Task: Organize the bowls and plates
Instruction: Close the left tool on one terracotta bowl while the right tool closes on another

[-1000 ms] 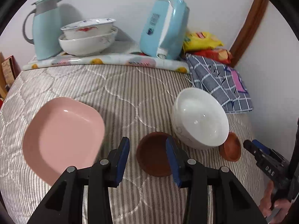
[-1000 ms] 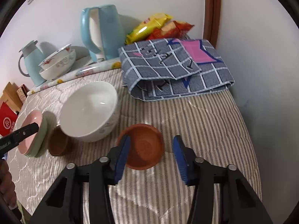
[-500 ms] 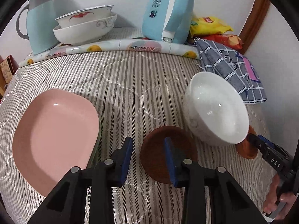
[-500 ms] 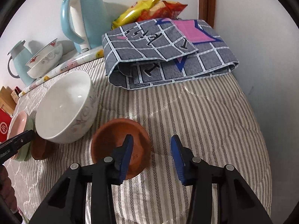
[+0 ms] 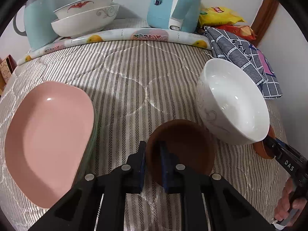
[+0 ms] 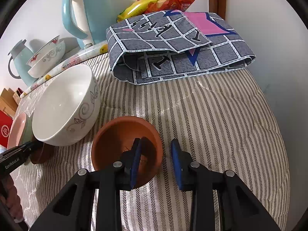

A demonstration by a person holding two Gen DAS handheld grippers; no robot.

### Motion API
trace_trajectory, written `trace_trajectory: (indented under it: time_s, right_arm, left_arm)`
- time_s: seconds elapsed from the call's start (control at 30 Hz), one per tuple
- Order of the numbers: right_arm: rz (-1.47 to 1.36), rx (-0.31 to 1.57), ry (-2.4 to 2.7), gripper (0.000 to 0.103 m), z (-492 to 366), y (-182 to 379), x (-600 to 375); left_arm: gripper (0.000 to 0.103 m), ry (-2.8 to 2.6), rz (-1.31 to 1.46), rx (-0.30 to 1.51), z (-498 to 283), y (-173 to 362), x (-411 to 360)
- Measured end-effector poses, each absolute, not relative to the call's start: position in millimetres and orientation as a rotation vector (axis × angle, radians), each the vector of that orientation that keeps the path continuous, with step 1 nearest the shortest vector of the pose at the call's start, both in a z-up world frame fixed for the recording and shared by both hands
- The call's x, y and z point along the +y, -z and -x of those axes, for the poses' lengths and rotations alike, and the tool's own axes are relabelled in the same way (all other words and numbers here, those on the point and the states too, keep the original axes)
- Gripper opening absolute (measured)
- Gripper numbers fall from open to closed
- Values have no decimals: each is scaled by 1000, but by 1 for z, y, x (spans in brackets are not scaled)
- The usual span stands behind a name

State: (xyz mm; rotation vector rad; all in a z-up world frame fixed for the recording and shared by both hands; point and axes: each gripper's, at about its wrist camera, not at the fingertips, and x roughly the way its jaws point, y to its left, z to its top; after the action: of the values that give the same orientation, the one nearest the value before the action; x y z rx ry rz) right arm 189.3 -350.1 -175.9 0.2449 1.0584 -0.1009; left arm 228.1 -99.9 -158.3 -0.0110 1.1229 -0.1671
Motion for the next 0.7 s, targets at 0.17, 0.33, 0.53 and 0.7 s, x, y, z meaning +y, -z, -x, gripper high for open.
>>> trace_trajectory:
  time_s: [0.17,0.33,0.53,0.7]
  right_arm:
    - [-242,1048,101,31,-190,177,-349]
    - [-252,1040,92,31,-188,177,-350]
    - [-255,1039,90,31,-187,178,-352]
    - [-248,1044,76,15,-184,176,-347]
  left_arm:
    - [14,175,13,1121,-228,159,-98]
    - [16,175,4,1131,-228,161,-99]
    - [16,170,9,1135,-228,161,-99]
    - [12,181,19,1130,-226,159,-98]
